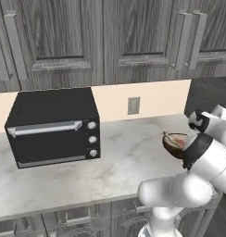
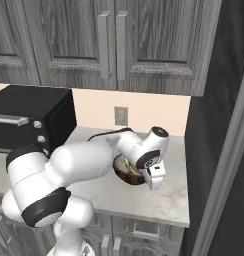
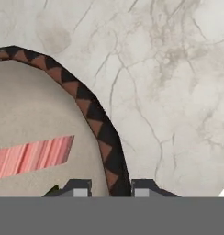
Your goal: Place the bowl with the potato and onion on the top shelf of the fridge. Place the bowl with the fish and steak on the second highest shelf of the fridge.
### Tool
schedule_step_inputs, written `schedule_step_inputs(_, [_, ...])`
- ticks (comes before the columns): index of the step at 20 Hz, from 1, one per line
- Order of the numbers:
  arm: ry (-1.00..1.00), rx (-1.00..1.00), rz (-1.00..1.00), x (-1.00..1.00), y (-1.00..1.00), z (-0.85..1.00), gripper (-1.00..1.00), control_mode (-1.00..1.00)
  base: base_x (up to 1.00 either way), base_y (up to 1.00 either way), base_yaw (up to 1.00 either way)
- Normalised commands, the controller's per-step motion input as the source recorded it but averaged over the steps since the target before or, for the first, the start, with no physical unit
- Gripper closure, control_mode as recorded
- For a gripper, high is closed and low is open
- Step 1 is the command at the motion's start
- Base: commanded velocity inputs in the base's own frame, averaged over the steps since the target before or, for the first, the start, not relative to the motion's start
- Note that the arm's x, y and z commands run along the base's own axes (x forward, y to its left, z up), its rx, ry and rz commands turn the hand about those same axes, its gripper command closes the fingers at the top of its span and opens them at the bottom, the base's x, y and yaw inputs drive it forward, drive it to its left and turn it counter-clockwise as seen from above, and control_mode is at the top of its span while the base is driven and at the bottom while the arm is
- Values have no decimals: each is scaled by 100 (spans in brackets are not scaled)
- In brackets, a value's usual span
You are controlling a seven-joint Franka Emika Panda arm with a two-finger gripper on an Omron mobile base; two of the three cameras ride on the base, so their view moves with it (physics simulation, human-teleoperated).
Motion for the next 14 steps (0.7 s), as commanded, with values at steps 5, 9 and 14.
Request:
schedule_step_inputs(5, [-12, 0, -16, -100, 71, 84, 100, -100, 0, 0, 0])
schedule_step_inputs(9, [-27, 0, -5, -96, 100, 98, 100, -100, 0, 0, 0])
schedule_step_inputs(14, [-40, 0, -1, -95, 99, 100, 100, -100, 0, 0, 0])
